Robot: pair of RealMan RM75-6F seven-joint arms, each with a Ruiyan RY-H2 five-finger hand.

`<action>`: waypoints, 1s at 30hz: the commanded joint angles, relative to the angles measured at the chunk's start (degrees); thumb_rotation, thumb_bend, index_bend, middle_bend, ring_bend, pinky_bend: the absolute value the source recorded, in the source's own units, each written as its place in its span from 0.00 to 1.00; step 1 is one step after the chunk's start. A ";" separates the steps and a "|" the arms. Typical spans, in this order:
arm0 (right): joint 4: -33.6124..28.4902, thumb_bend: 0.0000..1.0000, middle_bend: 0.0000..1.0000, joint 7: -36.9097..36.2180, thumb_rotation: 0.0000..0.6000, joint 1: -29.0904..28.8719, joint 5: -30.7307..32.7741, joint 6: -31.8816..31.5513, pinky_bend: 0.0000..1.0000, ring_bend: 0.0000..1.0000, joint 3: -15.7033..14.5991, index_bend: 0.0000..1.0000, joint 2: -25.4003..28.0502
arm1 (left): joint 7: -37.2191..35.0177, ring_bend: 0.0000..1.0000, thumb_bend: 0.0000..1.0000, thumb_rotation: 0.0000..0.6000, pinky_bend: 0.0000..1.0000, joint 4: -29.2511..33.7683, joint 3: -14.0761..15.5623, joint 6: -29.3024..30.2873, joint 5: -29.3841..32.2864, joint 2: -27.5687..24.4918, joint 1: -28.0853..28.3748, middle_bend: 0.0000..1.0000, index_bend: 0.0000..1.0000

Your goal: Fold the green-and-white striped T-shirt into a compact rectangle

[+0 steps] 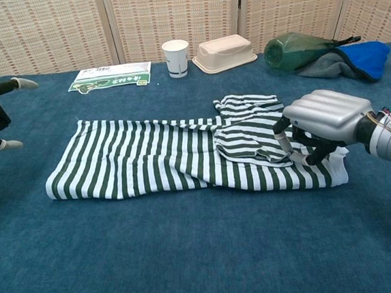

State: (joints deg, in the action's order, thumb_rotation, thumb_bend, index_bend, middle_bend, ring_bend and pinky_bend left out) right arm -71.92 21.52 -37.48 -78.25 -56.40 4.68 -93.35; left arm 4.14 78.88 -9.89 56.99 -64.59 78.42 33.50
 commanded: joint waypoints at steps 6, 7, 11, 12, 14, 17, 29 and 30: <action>-0.24 0.53 0.91 -2.31 1.00 -2.04 1.87 -1.81 1.00 1.00 5.87 0.62 1.06 | -0.74 0.86 0.29 1.00 0.89 1.93 0.15 1.72 -1.22 -1.57 -1.27 0.95 0.00; 0.14 0.53 0.91 -2.31 1.00 -2.46 2.45 -1.88 1.00 1.00 6.83 0.62 1.05 | -0.81 0.86 0.29 1.00 0.89 2.25 0.21 1.95 -1.39 -1.77 -1.46 0.95 0.00; 3.23 0.53 0.91 -1.24 1.00 -4.69 5.12 -1.21 1.00 1.00 10.22 0.62 0.34 | -1.06 0.86 0.29 1.00 0.89 3.65 0.65 2.86 -2.01 -2.62 -2.39 0.95 0.00; 4.82 0.53 0.91 -0.57 1.00 -5.55 5.66 -1.02 1.00 1.00 11.01 0.62 -0.12 | -1.05 0.86 0.29 1.00 0.89 4.02 0.85 3.12 -2.18 -2.83 -2.70 0.95 0.00; 7.37 0.53 0.91 0.08 1.00 -6.77 6.55 -0.63 1.00 1.00 11.97 0.62 -1.17 | -1.08 0.86 0.29 1.00 0.89 4.62 1.19 3.48 -2.37 -3.10 -3.22 0.95 0.00; 11.49 0.53 0.91 0.90 1.00 -8.57 8.09 0.20 1.00 1.00 13.22 0.62 -3.04 | -1.14 0.86 0.29 1.00 0.89 5.21 1.64 3.85 -2.52 -3.33 -3.91 0.95 0.00; 25.18 0.53 0.90 5.18 1.00 -15.97 14.85 6.65 1.00 1.00 16.53 0.44 -9.99 | -1.94 0.86 0.29 1.00 0.89 5.80 2.80 4.38 -2.26 -3.62 -6.17 0.95 0.00; 25.91 0.53 0.90 5.40 1.00 -16.48 15.37 7.10 1.00 1.00 16.76 0.42 -10.35 | -1.99 0.86 0.29 1.00 0.89 5.74 2.90 4.33 -2.24 -3.69 -6.35 0.95 0.00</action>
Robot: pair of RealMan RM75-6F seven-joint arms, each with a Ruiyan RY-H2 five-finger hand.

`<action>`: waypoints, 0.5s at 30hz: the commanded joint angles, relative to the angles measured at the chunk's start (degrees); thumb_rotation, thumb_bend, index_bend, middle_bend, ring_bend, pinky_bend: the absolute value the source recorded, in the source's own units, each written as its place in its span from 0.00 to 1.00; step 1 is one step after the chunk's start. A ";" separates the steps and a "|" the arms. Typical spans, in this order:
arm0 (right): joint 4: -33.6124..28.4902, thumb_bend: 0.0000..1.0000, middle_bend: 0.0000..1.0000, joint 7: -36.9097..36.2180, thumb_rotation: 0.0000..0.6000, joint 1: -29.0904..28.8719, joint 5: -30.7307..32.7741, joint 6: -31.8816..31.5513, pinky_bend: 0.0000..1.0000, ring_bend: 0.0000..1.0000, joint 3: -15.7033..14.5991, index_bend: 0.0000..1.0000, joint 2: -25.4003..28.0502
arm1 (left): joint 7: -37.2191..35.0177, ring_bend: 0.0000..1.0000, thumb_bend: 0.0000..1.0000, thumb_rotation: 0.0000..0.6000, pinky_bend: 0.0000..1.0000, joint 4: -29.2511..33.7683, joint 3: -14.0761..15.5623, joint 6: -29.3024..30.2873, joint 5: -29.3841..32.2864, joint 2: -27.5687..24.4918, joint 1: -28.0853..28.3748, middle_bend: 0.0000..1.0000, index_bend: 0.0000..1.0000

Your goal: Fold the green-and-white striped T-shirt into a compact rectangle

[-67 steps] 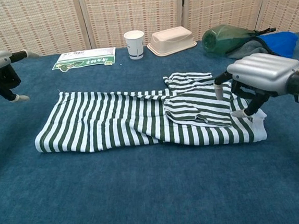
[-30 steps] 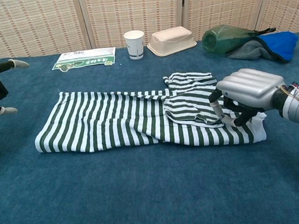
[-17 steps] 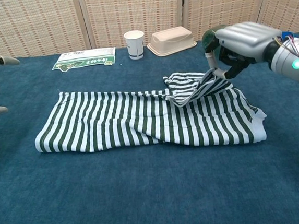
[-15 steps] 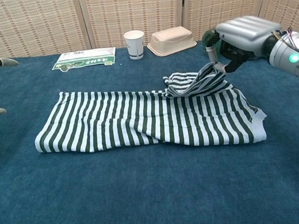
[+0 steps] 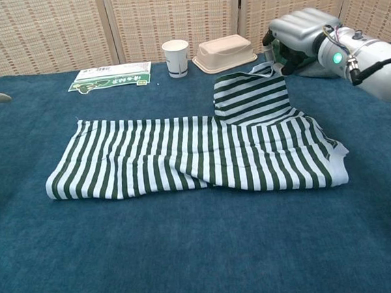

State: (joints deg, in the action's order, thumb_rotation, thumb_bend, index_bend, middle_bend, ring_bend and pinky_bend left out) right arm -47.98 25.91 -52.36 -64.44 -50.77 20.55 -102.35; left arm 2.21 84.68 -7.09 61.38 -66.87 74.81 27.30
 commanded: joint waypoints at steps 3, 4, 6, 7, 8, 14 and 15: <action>3.27 0.53 0.90 1.42 1.00 -2.60 2.46 2.10 1.00 1.00 1.26 0.40 -1.99 | -0.37 0.86 0.29 1.00 0.89 -0.19 0.30 -0.06 -0.04 -0.19 -0.58 0.95 0.00; 3.52 0.53 0.90 1.47 1.00 -2.82 2.70 2.25 1.00 1.00 1.33 0.40 -2.13 | -0.46 0.86 0.29 1.00 0.89 -0.23 0.35 -0.05 -0.07 -0.20 -0.70 0.95 0.00; 4.24 0.53 0.90 1.70 1.00 -3.40 3.39 2.79 1.00 1.00 1.55 0.40 -2.51 | -0.68 0.86 0.29 1.00 0.89 -0.28 0.47 -0.05 -0.16 -0.19 -0.97 0.95 0.00; 4.59 0.53 0.90 1.86 1.00 -3.64 3.67 3.01 1.00 1.00 1.60 0.40 -2.68 | -0.81 0.86 0.29 1.00 0.89 -0.28 0.50 -0.08 -0.19 -0.19 -1.06 0.95 0.00; 5.10 0.53 0.90 2.14 1.00 -3.97 4.10 3.33 1.00 1.00 1.69 0.40 -2.96 | -0.93 0.86 0.29 1.00 0.89 -0.28 0.54 -0.09 -0.24 -0.16 -1.19 0.95 0.00; 8.64 0.53 0.90 4.13 1.00 -5.86 6.91 6.27 1.00 1.00 2.08 0.39 -4.90 | -1.31 0.86 0.29 1.00 0.89 0.01 0.88 -0.21 -0.44 -0.22 -1.83 0.95 0.00; 9.15 0.52 0.90 4.54 1.00 -6.17 7.33 6.97 1.00 1.00 2.05 0.39 -5.17 | -1.35 0.86 0.29 1.00 0.89 0.06 0.92 -0.17 -0.46 -0.22 -1.94 0.95 0.00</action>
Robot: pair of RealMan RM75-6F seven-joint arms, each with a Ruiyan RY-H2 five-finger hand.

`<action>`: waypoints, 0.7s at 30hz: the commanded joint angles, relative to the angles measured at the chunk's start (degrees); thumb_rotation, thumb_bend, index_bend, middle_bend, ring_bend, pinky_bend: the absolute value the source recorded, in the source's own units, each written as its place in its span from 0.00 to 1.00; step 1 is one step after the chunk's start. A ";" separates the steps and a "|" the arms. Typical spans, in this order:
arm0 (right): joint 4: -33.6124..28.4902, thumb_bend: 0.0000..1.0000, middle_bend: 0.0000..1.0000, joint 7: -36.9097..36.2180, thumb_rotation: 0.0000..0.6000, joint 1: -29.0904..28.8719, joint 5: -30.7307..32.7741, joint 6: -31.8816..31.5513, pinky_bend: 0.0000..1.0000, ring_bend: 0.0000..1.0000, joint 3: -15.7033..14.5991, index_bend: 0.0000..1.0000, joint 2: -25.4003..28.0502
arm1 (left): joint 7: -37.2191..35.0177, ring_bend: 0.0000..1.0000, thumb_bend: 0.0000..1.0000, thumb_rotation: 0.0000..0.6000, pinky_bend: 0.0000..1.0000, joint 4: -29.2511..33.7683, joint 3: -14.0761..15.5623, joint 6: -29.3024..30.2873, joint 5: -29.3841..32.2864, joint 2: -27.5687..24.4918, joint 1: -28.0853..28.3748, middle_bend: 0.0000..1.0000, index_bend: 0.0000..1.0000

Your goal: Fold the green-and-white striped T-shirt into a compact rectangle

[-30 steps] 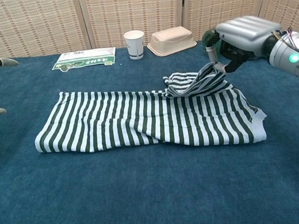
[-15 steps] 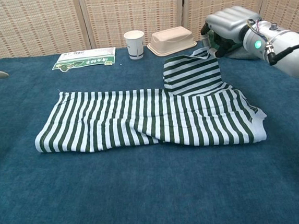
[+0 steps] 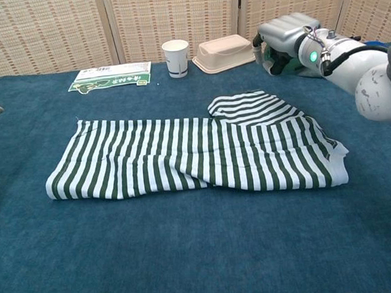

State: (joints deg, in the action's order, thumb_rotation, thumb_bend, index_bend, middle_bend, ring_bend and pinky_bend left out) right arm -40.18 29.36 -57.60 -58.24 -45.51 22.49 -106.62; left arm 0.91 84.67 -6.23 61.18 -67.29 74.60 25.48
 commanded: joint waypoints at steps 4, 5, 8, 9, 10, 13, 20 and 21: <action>3.11 0.47 0.90 3.04 1.00 -2.29 3.17 5.10 1.00 1.00 -0.01 0.36 -1.76 | -0.09 0.86 0.29 1.00 0.89 0.36 0.35 -0.10 -0.07 -0.16 -0.55 0.95 0.00; 3.62 0.47 0.89 3.96 1.00 -2.80 3.93 6.42 1.00 1.00 -0.08 0.34 -1.88 | -0.10 0.86 0.29 1.00 0.89 0.46 0.44 -0.15 -0.10 -0.22 -0.67 0.95 0.00; 4.81 0.46 0.89 5.87 1.00 -3.98 5.81 8.88 1.00 1.00 -0.08 0.30 -2.33 | -0.15 0.86 0.29 1.00 0.89 0.70 0.63 -0.19 -0.17 -0.29 -0.98 0.95 0.00; 5.15 0.46 0.89 6.31 1.00 -4.27 6.31 9.43 1.00 1.00 -0.08 0.29 -2.47 | -0.19 0.86 0.29 1.00 0.89 0.78 0.68 -0.20 -0.19 -0.32 -1.07 0.95 0.00; 5.51 0.46 0.89 6.78 1.00 -4.59 6.80 10.07 1.00 1.00 -0.13 0.27 -2.62 | -0.25 0.86 0.29 1.00 0.89 0.87 0.73 -0.20 -0.21 -0.36 -1.18 0.95 0.00; 7.09 0.47 0.89 8.33 1.00 -5.78 8.16 12.20 1.00 1.00 -0.46 0.25 -3.27 | -0.38 0.86 0.29 1.00 0.89 1.08 0.89 -0.13 -0.31 -0.51 -1.53 0.95 0.00; 12.12 0.49 0.87 10.50 1.00 -8.64 11.20 17.57 1.00 1.00 -0.98 0.21 -5.33 | -0.95 0.86 0.29 1.00 0.89 1.08 1.30 -0.40 -0.29 -0.75 -2.31 0.95 0.00; 12.92 0.49 0.86 10.71 1.00 -9.06 11.54 18.22 1.00 1.00 -1.02 0.21 -5.67 | -1.01 0.86 0.29 1.00 0.89 1.03 1.36 -0.49 -0.27 -0.75 -2.38 0.95 0.00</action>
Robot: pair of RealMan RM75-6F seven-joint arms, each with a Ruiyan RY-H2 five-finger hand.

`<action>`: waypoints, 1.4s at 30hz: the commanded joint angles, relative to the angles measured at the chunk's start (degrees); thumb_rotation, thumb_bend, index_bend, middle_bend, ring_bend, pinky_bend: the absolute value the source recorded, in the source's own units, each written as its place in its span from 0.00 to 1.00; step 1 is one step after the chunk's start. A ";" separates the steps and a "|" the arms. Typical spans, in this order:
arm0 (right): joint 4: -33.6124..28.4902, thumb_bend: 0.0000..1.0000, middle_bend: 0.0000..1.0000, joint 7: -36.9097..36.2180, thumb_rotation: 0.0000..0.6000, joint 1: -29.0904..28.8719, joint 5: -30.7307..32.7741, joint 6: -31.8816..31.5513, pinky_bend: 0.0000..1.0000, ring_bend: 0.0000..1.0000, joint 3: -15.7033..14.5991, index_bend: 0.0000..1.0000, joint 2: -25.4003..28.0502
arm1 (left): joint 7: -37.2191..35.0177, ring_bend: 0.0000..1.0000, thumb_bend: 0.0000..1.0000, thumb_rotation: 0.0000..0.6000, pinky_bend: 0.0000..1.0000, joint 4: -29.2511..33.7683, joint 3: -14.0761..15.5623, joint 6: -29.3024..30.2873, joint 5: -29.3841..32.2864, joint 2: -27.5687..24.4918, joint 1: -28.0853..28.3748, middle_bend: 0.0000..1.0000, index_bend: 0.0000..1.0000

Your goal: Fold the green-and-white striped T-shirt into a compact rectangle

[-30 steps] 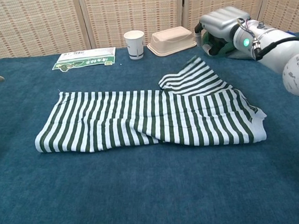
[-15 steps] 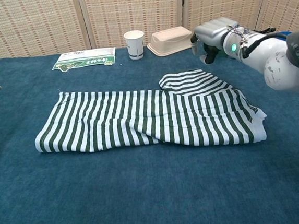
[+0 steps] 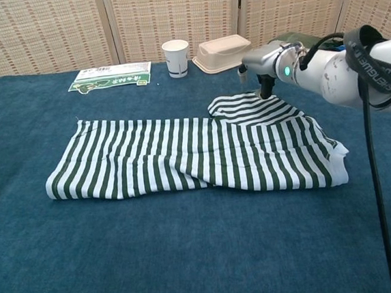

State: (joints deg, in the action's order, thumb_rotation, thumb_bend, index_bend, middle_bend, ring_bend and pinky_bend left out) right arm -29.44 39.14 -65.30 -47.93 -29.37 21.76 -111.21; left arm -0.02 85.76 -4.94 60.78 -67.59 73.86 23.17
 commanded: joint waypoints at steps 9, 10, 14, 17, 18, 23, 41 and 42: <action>9.76 0.50 0.86 1.34 1.00 -4.62 2.85 6.95 1.00 1.00 -0.65 0.21 -4.69 | -0.66 0.86 0.29 1.00 0.89 -0.42 0.41 -0.50 0.29 0.04 -0.92 0.95 0.00; 10.43 0.50 0.86 1.26 1.00 -4.83 2.86 7.26 1.00 1.00 -0.67 0.21 -5.01 | -0.73 0.86 0.29 1.00 0.89 -0.46 0.45 -0.57 0.33 0.04 -1.00 0.95 0.00; 13.21 0.51 0.86 1.05 1.00 -5.65 2.94 8.83 1.00 1.00 -0.66 0.21 -6.24 | -0.92 0.86 0.29 1.00 0.89 -0.64 0.58 -0.86 0.40 0.03 -1.25 0.95 0.00; 15.46 0.51 0.86 1.06 1.00 -6.21 3.14 10.17 1.00 1.00 -0.43 0.21 -7.14 | -1.08 0.86 0.29 1.00 0.89 -0.59 0.64 -0.85 0.29 -0.03 -1.50 0.95 0.00; 15.95 0.51 0.86 1.05 1.00 -6.33 3.14 10.35 1.00 1.00 -0.36 0.21 -7.36 | -1.11 0.86 0.29 1.00 0.89 -0.57 0.67 -0.85 0.25 -0.05 -1.56 0.95 0.00; 16.79 0.51 0.86 -0.10 1.00 -6.14 2.28 10.08 1.00 1.00 -0.19 0.21 -7.78 | -1.23 0.86 0.29 1.00 0.89 -0.64 0.76 -1.00 0.13 -0.08 -1.81 0.95 0.00; 13.29 0.47 0.89 -8.25 1.00 -2.11 -4.23 2.20 1.00 1.00 -1.07 0.45 -6.99 | -0.97 0.86 0.29 1.00 0.89 0.14 0.66 -1.13 -0.49 -0.40 -2.08 0.95 0.00; 12.72 0.47 0.89 -9.10 1.00 -1.73 -4.88 1.27 1.00 1.00 -1.22 0.46 -6.84 | -0.94 0.86 0.29 1.00 0.89 0.25 0.64 -1.13 -0.49 -0.46 -2.09 0.95 0.00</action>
State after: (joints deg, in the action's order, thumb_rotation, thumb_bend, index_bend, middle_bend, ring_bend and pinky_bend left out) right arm -16.00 30.94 -67.61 -51.98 -27.12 20.73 -118.29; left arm -0.97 86.01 -4.30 59.65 -68.08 73.41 21.08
